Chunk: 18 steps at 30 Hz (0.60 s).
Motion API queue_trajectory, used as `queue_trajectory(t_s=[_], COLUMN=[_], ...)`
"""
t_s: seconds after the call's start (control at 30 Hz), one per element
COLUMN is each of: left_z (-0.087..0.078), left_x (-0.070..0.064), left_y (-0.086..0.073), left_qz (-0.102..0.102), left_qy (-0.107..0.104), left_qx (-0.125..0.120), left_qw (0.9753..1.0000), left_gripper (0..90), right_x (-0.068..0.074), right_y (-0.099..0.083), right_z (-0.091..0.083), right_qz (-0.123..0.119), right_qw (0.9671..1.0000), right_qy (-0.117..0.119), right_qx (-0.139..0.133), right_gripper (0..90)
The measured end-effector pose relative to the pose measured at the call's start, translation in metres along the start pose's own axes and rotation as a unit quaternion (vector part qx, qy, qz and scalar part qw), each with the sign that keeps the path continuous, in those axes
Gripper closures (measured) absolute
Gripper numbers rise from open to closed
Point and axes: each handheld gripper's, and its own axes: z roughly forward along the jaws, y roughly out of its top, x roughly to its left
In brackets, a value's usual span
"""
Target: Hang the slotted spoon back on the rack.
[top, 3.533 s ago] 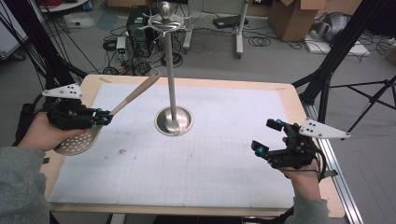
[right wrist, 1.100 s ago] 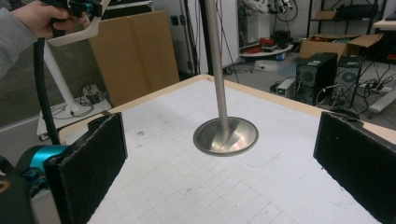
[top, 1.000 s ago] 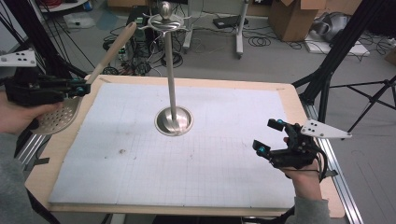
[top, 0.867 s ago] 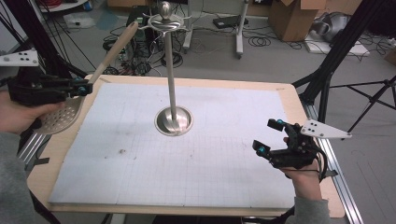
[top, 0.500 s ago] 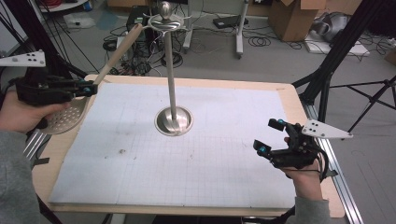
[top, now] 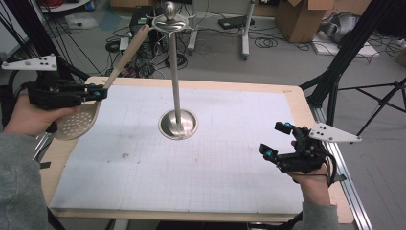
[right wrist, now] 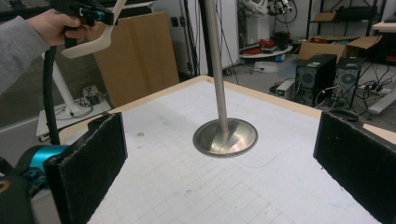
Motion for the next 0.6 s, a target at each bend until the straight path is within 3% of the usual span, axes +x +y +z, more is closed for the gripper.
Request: queue_trajectory(t_s=[0.6], left_z=[0.023], left_x=[-0.002], left_y=[-0.003], left_qz=[0.002], left_qy=[0.007], left_qx=[0.02], left_qw=[0.9998], left_gripper=[78.0], right_x=[-0.001], right_y=[0.001], right_z=[-0.002], right_qz=[-0.001], right_qw=[1.0], right_qy=[-0.002], right_qx=[-0.003], right_gripper=[1.5])
